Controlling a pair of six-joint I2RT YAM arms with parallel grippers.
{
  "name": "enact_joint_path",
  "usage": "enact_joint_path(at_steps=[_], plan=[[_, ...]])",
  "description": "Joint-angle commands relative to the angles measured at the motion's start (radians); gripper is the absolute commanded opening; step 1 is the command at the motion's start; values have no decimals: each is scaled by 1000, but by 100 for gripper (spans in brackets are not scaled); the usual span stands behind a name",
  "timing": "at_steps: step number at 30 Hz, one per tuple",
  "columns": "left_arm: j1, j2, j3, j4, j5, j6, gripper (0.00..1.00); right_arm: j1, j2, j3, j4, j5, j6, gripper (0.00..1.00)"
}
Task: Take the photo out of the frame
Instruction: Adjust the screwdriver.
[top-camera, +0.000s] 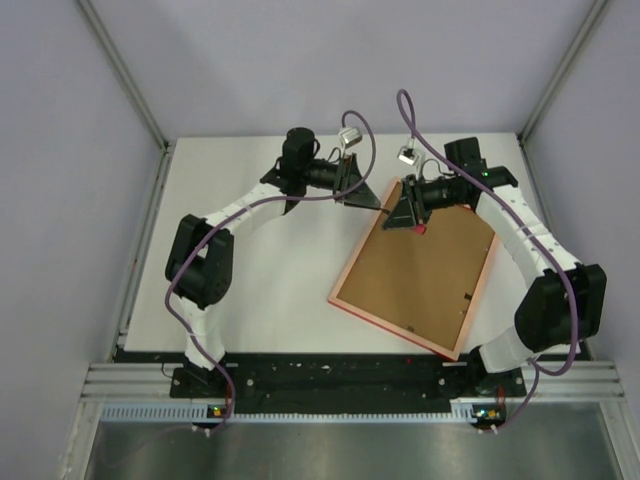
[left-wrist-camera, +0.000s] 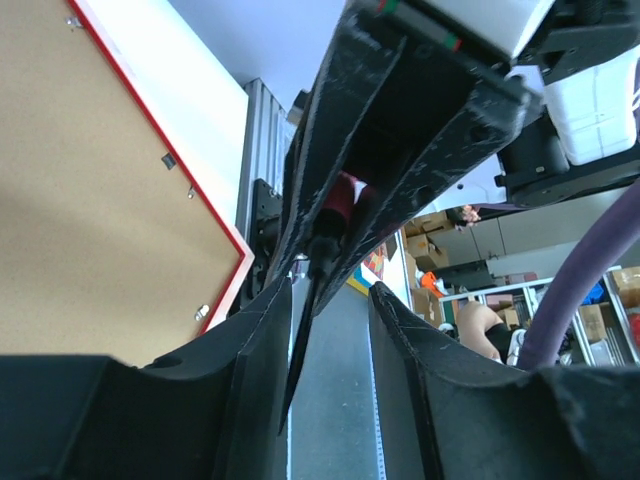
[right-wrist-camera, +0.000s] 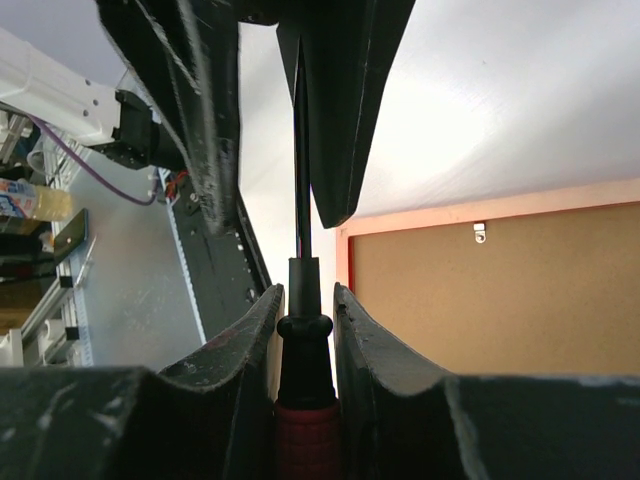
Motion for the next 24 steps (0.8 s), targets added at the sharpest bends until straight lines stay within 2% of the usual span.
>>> enact_joint_path(at_steps=[1,5,14,21,24], plan=[[2,-44,26,167,26,-102,44,-7,-22,-10,13,-30,-31,0],[1,-40,21,192,27,-118,42,-7,-19,4,14,-31,-25,0],[2,-50,6,162,26,-83,26,-5,-20,17,14,-21,-16,0],[2,-56,17,83,21,-18,25,-5,-23,43,16,-16,-8,0],[4,-59,21,45,17,14,22,-7,-22,51,14,-11,-2,0]])
